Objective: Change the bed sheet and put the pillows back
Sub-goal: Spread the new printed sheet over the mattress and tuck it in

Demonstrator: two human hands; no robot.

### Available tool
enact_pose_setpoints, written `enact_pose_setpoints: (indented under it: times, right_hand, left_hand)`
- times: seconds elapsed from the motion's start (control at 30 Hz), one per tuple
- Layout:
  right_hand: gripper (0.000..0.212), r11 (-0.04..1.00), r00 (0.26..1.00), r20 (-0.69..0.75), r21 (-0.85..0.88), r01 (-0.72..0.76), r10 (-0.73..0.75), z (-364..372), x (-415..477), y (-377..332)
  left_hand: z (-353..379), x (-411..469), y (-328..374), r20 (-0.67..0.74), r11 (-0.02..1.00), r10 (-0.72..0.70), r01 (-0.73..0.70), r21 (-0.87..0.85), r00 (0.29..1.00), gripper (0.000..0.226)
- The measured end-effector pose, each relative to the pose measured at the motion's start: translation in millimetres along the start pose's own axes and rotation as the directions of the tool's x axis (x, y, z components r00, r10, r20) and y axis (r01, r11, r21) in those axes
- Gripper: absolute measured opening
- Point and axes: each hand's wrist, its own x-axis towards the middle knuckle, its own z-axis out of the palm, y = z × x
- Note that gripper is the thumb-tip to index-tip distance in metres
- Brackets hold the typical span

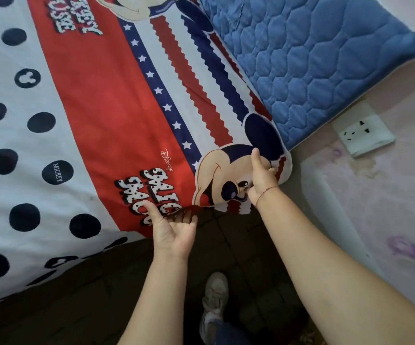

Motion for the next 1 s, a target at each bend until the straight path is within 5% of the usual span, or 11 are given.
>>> enact_pose_setpoints:
  times: [0.07,0.17,0.27,0.47,0.7,0.83,1.0]
  right_hand:
    - [0.129,0.991,0.994,0.065,0.097,-0.096,0.090,-2.8,29.0,5.8]
    - [0.089,0.962,0.969,0.210,0.212,-0.172,0.127,-7.8,6.7,-8.1]
    - [0.064,0.927,0.946,0.309,0.315,-0.202,0.101,-10.5,-4.8,-21.0]
    - [0.044,0.862,0.912,0.411,0.458,-0.218,0.012,-10.6,-23.9,-66.3]
    - [0.069,0.850,0.698,0.682,0.483,-0.209,-0.216,12.1,-26.2,-121.9]
    - [0.056,0.823,0.762,0.608,0.536,-0.187,-0.223,6.0,-5.7,-103.0]
    - [0.046,0.810,0.922,0.385,0.532,-0.247,0.028,-14.9,22.2,-44.3]
  left_hand:
    - [3.9,0.8,3.8,-0.010,0.999,-0.002,0.001,-0.048,1.000,0.106]
    - [7.2,-3.0,6.9,0.014,0.997,-0.007,0.008,-0.080,1.000,0.100]
    - [8.0,-9.3,8.4,0.085,0.998,0.001,0.004,-0.057,0.996,0.126]
    - [39.4,-17.2,30.1,0.387,0.996,0.054,-0.020,-0.091,0.921,0.118]
    - [84.9,-23.2,55.3,0.523,0.989,0.121,-0.056,-0.138,0.844,0.116]
    - [67.0,-13.5,47.7,0.492,0.992,0.123,-0.094,-0.082,0.862,0.109]
    - [6.9,7.7,16.9,0.223,1.000,0.002,-0.005,0.012,0.975,0.111]
